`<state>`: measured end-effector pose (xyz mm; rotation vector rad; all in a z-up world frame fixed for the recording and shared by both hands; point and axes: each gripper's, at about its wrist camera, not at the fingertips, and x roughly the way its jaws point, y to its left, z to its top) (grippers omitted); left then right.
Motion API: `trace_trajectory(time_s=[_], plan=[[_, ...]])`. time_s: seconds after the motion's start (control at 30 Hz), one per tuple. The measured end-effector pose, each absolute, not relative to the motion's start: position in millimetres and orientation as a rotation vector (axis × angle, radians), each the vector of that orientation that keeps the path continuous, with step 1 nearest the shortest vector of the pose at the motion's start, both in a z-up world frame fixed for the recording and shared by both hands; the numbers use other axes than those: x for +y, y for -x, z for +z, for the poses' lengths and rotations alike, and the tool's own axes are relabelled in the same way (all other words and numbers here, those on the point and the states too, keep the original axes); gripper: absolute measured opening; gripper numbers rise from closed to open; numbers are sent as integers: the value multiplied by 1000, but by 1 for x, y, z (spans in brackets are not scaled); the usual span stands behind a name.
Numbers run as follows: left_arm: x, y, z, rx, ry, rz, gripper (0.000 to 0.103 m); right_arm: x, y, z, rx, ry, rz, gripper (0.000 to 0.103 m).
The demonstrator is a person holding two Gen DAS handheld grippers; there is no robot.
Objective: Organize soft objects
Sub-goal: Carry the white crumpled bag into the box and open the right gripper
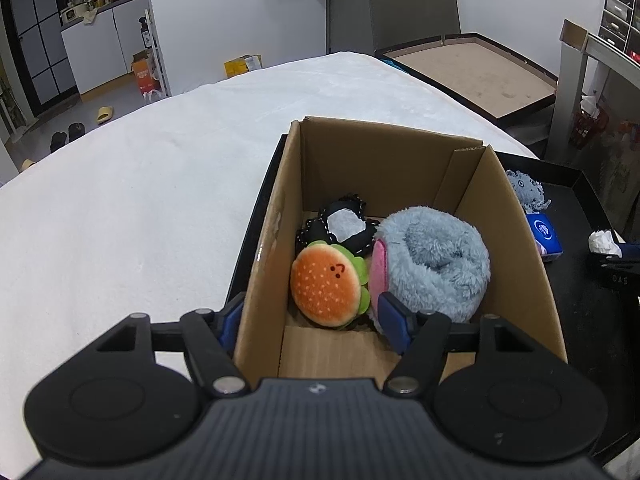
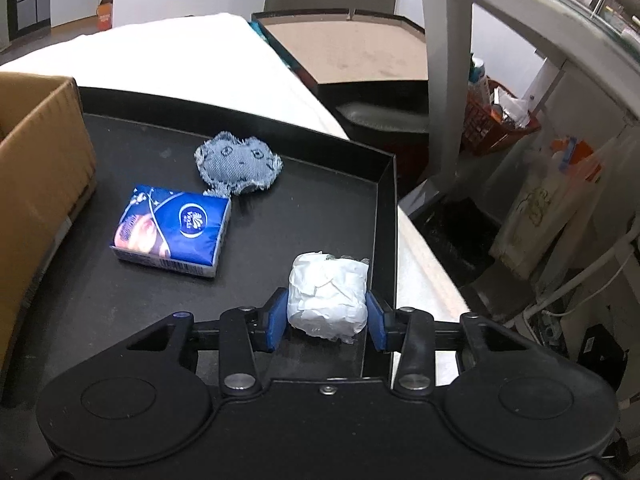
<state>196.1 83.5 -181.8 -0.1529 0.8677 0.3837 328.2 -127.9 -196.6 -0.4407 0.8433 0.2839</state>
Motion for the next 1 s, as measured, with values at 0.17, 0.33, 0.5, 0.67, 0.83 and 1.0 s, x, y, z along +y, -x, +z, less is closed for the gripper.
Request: trace_trajectory(time_s=[0.17, 0.33, 0.5, 0.67, 0.83, 1.0], plan=[[86, -194, -181, 870, 162, 375, 67, -126, -322, -188, 833, 441, 289, 41], [87, -191, -178, 861, 170, 369, 67, -123, -313, -174, 824, 428, 293, 41], [90, -188, -178, 858, 188, 361, 67, -115, -306, -162, 804, 426, 300, 41], [95, -184, -176, 845, 207, 364, 67, -108, -297, -152, 789, 426, 308, 41], [99, -181, -176, 841, 225, 360, 67, -97, -289, -142, 772, 429, 316, 41], [103, -179, -176, 836, 238, 347, 64, -85, -282, -131, 761, 421, 332, 41]])
